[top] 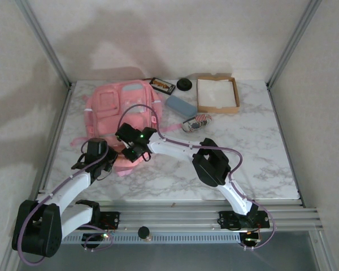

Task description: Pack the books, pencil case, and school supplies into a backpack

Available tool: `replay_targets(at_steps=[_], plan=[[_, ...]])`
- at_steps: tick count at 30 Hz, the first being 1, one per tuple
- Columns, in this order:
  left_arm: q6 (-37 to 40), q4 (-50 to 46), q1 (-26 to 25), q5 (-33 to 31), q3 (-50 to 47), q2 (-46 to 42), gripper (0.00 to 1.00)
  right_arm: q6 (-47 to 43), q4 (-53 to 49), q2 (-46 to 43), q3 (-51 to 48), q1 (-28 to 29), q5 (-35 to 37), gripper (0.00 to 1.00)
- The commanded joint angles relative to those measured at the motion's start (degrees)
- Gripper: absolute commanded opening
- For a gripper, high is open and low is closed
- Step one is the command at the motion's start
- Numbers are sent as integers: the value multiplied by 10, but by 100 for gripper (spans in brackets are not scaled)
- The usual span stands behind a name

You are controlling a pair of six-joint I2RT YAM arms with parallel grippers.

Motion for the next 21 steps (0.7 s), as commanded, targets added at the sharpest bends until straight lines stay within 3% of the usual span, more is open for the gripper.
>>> replay_targets(at_steps=[1,11,16,21], plan=[[-1,4,8,-13,-2,-8,0,-7,-30,-7,11,2,32,12],[21,-42,32,-28,16,-31,0,2,-32,-53,-24,-19,32,3],[72,-84,75,-21,41,-37,0,18,-10,-112,-94,-59,-33,0],[124,-116,134,4,73,-40,0,-5,-28,-143,-128,-68,34,0]])
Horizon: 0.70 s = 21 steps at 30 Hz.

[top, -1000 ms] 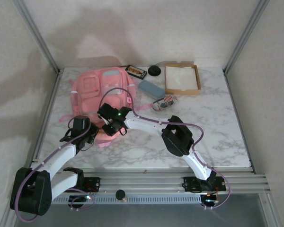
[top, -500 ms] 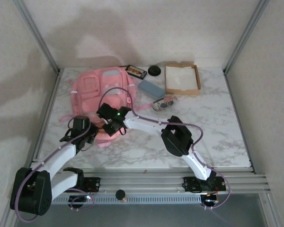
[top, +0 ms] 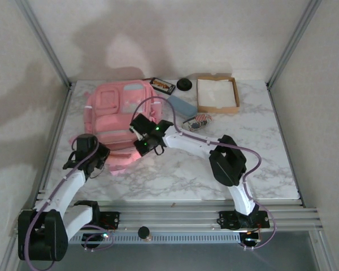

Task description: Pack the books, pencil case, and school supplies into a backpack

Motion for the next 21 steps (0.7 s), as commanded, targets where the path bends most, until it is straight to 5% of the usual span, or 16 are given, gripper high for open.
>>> replay_targets(at_steps=[1,5,6,7,11,18,21], plan=[[59,-38,39,-27,31,-9,0,-7,-47,-32,-18,-11,56,0],[77,-57,56,12,54,9,0,4,-34,-40,-9,-2,8,0],[71,-56,51,32,56,3,5,11,-26,-43,-8,4,-4,0],[55,-51,43,42,54,-12,23,20,-19,-45,-7,7,-14,0],[-31,-38,-8,52,33,-85,51,37,9,-51,-12,14,-40,0],[-228,61,-166,6,-44,-122,55,38,31,-54,-21,26,-47,0],[-253,86,-191,-8,-41,-82,54,35,39,-58,-29,29,-50,0]])
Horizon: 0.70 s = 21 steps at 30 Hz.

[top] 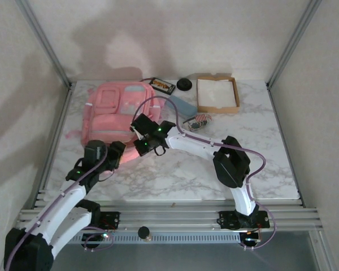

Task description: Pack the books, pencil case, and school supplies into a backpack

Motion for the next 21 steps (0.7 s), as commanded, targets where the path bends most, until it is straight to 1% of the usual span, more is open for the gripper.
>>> replay_targets(at_steps=[1,3,7,10,14,17,19,21], plan=[[-75,40,-19,-48,7,37,54,4,15,-36,-10,15,-28,0],[-87,34,-22,-60,11,59,52,3,25,-40,-20,15,-30,0],[-117,79,-33,-81,5,90,49,0,38,-44,-35,18,-32,0],[-128,75,-39,-81,6,123,43,-1,42,-46,-39,19,-32,0],[-136,64,-46,-98,8,155,31,-2,44,-46,-42,20,-30,0],[-132,34,-51,-110,19,186,24,-2,45,-43,-38,20,-30,0],[-133,32,-51,-114,17,196,16,-3,49,-45,-40,20,-34,0],[-129,35,-51,-119,15,199,7,-1,45,-48,-42,21,-19,0]])
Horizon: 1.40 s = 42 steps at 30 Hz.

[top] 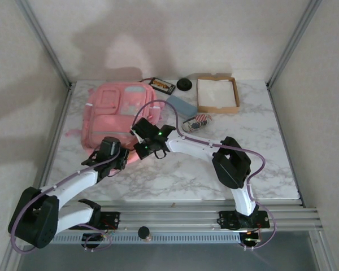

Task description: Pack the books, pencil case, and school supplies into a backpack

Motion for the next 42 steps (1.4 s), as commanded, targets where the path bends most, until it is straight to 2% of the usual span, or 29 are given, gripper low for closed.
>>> replay_targets(at_steps=[1,2,8,13,22,26,29,31,32,35,37,38,40,42], plan=[[-4,-42,-4,-30,-4,12,3,-2,-2,-44,-4,14,-9,0],[2,-46,-5,-31,-2,11,0,-2,-3,-46,-7,14,-1,0],[41,-111,-4,-57,5,-51,0,-1,-20,-56,-44,-16,52,0],[85,-190,10,-83,7,-104,0,-4,0,-71,-80,-79,67,0],[122,-293,26,-107,20,-173,0,-37,34,-30,-45,-152,77,0],[114,-275,21,-67,1,-199,0,-46,36,-13,-25,-176,94,0],[121,-297,-1,-98,25,-199,0,-54,43,-12,-15,-185,99,0],[133,-284,-4,-93,34,-190,0,-58,46,-14,-7,-186,42,0],[147,-269,-5,-83,42,-181,0,-51,44,-16,-6,-180,16,0],[191,-245,-12,-80,84,-147,0,-54,43,-33,-32,-143,27,0],[206,-241,-18,-77,110,-121,0,-48,65,-52,-67,-131,5,0],[208,-229,-28,-77,121,-110,6,-39,73,-60,-80,-128,-12,0],[225,-189,-60,-73,133,-91,25,-31,74,-64,-96,-125,-28,0],[301,-139,-85,-52,139,-64,38,-35,74,-71,-108,-125,-27,0]])
